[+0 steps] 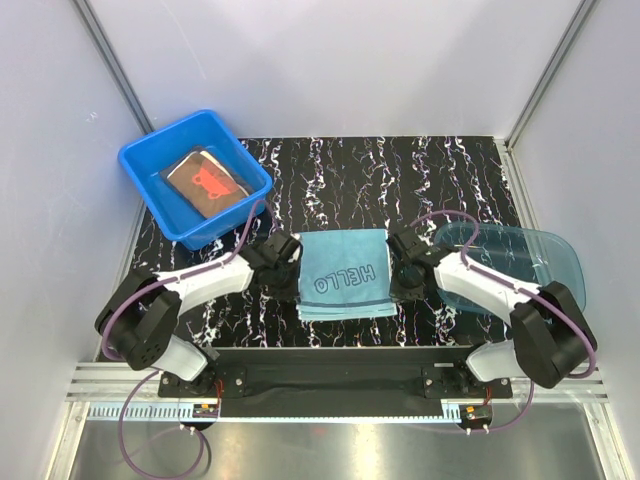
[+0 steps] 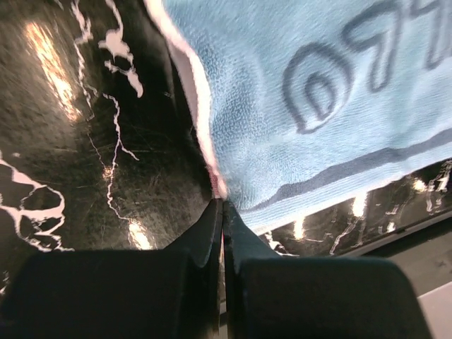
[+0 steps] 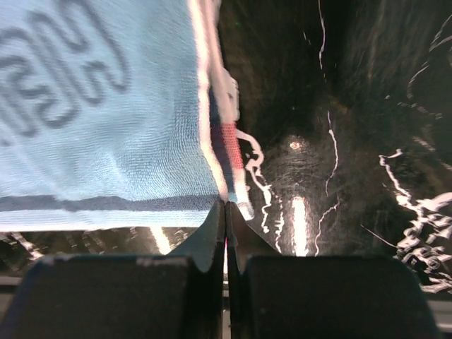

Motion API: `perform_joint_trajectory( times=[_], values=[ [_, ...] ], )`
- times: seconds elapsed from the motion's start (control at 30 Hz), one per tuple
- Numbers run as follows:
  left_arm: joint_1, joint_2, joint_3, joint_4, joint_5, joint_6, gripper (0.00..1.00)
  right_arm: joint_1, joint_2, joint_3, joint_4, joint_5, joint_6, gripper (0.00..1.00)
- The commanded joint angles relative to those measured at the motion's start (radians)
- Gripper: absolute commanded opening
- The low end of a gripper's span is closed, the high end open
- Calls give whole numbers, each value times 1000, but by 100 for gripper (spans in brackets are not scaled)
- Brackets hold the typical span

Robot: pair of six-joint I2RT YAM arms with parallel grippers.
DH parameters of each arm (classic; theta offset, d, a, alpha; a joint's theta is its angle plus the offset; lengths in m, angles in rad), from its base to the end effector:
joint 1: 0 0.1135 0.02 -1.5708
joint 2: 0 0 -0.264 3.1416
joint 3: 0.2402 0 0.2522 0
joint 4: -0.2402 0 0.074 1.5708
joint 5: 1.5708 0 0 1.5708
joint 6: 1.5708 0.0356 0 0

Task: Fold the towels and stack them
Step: Fold the towel

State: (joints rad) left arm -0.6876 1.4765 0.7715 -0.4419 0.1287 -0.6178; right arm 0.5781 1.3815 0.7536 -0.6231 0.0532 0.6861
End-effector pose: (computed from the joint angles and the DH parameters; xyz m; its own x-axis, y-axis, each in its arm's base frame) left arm 0.2023 -0.1721 0.1636 -0.9624 0.0471 -0.2675 0.1384 0.9325 -0.3336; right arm 0.2006 0.1286 0.1734 -0.9520 0.1343 -0.2752 0.0923 0.9828 0.1601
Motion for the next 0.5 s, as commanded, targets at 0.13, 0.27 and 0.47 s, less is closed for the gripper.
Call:
perform_joint_trajectory(
  times=[0.13, 0.27, 0.47],
  values=[
    [-6, -103, 160, -127, -34, 3, 0, 12, -90, 179, -151, 73, -65, 0],
    [-29, -153, 71, -80, 3, -46, 0, 11, -102, 147, -185, 76, -37, 0],
    [-50, -134, -96, 67, 2, -83, 0, 9, -62, -26, -78, 45, 38, 0]
  ],
)
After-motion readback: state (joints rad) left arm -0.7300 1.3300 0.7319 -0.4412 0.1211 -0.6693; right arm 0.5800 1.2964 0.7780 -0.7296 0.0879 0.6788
